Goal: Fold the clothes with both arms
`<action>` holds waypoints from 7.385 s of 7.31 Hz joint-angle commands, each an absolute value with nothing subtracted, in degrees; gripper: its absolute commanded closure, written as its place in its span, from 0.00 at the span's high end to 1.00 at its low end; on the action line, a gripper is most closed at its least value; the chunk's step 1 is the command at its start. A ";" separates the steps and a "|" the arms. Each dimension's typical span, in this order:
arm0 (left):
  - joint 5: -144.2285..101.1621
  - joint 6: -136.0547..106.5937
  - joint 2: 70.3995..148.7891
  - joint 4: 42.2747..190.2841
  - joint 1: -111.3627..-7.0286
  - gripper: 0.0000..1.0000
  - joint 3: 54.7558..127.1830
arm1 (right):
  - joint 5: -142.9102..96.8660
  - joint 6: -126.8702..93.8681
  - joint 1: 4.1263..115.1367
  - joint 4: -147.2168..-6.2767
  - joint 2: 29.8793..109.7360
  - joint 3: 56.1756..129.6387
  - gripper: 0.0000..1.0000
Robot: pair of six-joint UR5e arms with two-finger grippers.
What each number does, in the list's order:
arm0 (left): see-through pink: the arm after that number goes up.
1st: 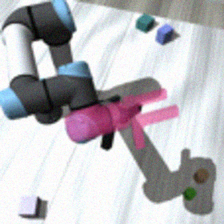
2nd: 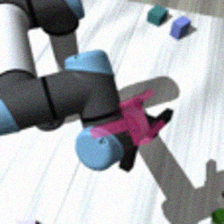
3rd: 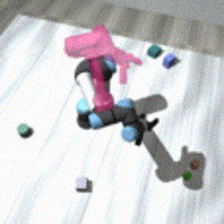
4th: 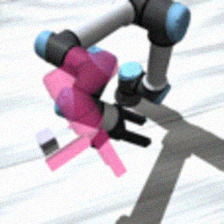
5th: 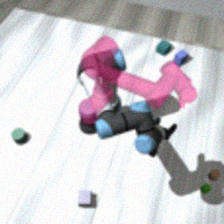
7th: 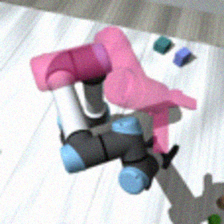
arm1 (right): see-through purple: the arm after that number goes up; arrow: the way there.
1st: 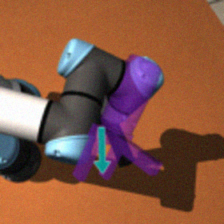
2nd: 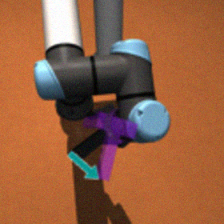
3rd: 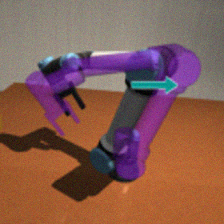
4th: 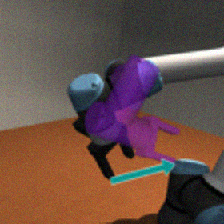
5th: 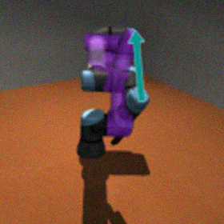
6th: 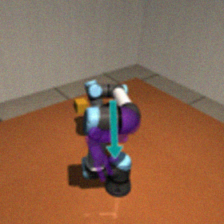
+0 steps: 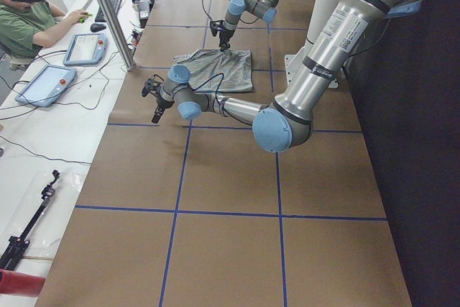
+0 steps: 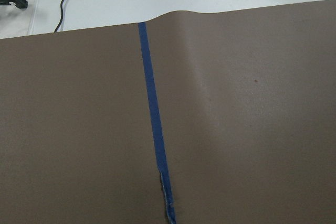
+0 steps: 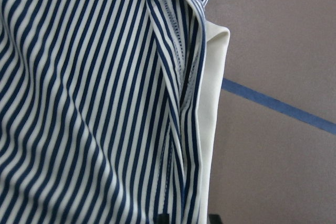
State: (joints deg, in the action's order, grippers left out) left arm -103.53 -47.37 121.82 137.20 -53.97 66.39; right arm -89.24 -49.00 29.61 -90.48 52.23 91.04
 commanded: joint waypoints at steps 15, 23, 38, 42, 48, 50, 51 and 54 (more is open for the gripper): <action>-103.54 -47.29 121.82 137.20 -53.96 1.00 66.36 | -89.91 -32.27 43.40 -90.18 44.12 68.12 1.00; -103.54 -47.29 121.82 137.11 -53.96 1.00 66.36 | -89.60 -55.93 38.43 -83.02 25.15 52.16 1.00; -103.54 -47.37 121.82 137.11 -53.88 1.00 66.36 | -76.82 -45.55 41.12 -79.72 26.97 44.03 1.00; -104.84 -47.46 121.82 136.85 -53.79 1.00 67.84 | -88.20 -43.68 42.98 -77.70 28.82 51.90 1.00; -105.50 -69.16 111.12 129.49 -43.02 1.00 94.43 | -93.35 -58.67 31.85 -76.30 56.91 93.37 1.00; -101.25 -75.88 109.42 121.41 -35.10 1.00 103.50 | -88.53 -69.29 25.08 -73.41 64.82 102.44 1.00; -99.16 -80.64 108.81 120.94 -31.24 1.00 105.97 | -87.64 -72.30 23.22 -67.99 68.00 104.57 1.00; -90.63 -98.74 108.72 121.11 -19.71 0.72 106.17 | -86.58 -78.49 21.36 -63.81 69.61 105.56 1.00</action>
